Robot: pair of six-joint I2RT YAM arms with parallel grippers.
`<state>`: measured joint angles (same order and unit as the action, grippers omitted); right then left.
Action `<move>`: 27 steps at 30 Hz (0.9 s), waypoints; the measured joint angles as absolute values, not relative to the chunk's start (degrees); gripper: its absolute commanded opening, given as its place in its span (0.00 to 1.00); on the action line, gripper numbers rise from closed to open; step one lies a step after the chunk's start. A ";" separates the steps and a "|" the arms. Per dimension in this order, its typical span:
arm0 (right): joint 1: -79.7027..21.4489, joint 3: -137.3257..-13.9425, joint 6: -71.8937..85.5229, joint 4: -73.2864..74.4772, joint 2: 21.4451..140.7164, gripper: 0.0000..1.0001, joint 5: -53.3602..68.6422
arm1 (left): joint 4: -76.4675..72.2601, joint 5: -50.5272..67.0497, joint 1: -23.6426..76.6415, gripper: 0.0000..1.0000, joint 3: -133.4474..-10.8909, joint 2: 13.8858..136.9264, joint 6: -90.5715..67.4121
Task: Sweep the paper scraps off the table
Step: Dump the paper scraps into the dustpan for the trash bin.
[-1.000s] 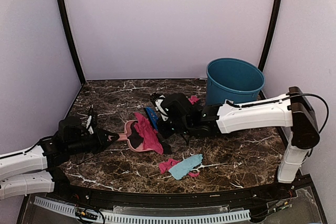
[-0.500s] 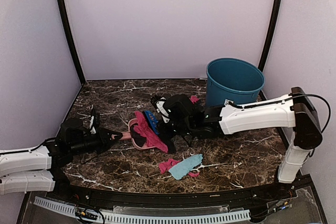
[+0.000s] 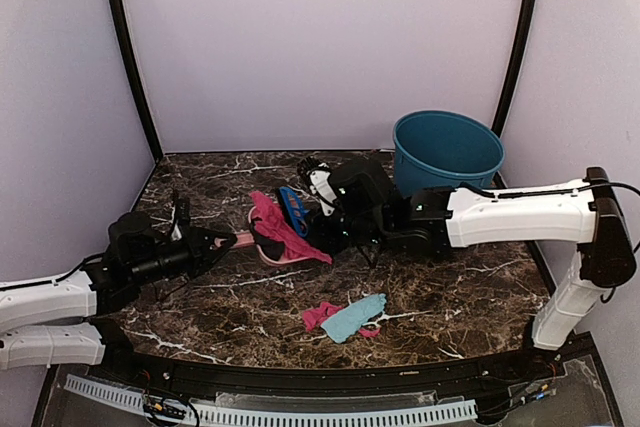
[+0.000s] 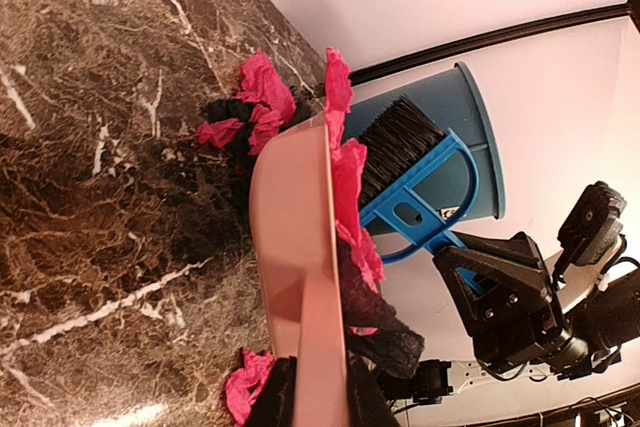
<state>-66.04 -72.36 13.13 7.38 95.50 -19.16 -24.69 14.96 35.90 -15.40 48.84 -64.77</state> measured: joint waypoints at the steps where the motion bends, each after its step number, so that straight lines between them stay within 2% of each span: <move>1: -66.04 -72.36 12.93 7.40 94.91 0.00 -19.40 | -24.56 15.05 35.90 0.00 -16.23 48.84 -64.75; 27: -66.35 -77.45 8.58 9.93 84.93 0.00 -27.00 | -20.62 18.50 36.34 0.00 -37.54 56.75 -62.76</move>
